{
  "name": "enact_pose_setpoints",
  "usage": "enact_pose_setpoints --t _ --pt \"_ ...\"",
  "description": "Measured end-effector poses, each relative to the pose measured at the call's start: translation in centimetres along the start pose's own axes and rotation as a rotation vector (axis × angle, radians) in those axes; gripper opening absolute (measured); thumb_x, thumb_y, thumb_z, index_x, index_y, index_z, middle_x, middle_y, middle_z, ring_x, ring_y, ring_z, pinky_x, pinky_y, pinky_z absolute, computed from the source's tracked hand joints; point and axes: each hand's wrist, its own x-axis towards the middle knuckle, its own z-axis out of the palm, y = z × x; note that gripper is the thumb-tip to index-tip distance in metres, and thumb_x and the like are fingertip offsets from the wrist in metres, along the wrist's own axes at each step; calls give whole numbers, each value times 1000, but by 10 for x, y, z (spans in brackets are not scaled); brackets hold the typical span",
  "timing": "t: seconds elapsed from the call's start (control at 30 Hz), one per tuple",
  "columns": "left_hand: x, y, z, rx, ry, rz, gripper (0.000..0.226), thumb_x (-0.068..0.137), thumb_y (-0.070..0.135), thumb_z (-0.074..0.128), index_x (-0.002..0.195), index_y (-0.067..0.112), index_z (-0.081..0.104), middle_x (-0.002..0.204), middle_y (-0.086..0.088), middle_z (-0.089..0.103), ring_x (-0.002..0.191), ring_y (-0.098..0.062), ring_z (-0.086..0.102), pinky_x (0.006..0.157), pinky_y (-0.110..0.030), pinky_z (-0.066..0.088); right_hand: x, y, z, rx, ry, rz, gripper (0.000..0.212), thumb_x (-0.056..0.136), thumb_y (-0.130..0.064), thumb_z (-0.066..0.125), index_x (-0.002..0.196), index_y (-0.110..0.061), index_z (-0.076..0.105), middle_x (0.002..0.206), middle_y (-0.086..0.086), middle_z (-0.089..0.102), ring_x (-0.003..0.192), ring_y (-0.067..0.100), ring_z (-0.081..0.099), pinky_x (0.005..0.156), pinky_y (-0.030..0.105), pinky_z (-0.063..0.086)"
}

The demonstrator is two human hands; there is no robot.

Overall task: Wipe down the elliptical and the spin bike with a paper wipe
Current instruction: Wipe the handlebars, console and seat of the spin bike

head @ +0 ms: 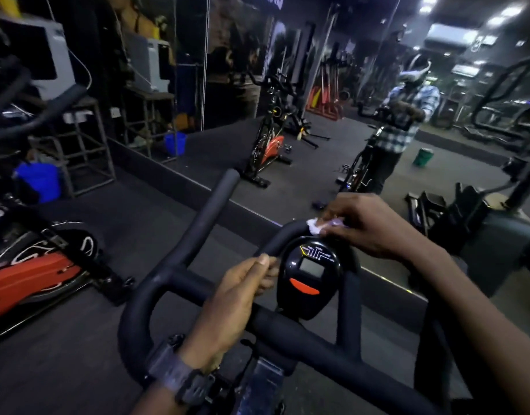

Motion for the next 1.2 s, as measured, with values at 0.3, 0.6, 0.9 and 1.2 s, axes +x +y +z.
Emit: enact_pose_setpoints --t 0.3,0.6,0.9,1.2 --pt "0 -5 -26 127 190 32 61 66 77 47 87 24 72 81 3 71 76 -13 63 92 -53 50 53 -15 -22 8 -389 118 12 79 -32 79 89 -35 74 64 -17 64 55 -11 55 57 11 39" --pt "-2 -12 -52 212 244 11 62 79 78 35 99 33 73 102 10 74 104 -11 66 103 -43 47 90 -126 64 -302 -668 -237 15 81 -32 72 91 -22 75 79 -4 71 77 13 65 66 21 44" --pt "-18 -17 -53 150 276 66 61 79 86 31 101 42 66 117 11 67 116 -8 58 103 -31 40 46 -164 77 -400 -484 -141 23 87 -19 63 108 -11 62 105 13 65 97 31 65 66 31 43" --pt "-19 -21 -77 408 311 198 51 96 63 34 117 29 66 120 10 67 114 -2 57 105 -23 38 -5 -151 99 -203 -305 -74 29 82 -12 62 105 -27 54 102 -1 56 94 28 64 69 39 53"
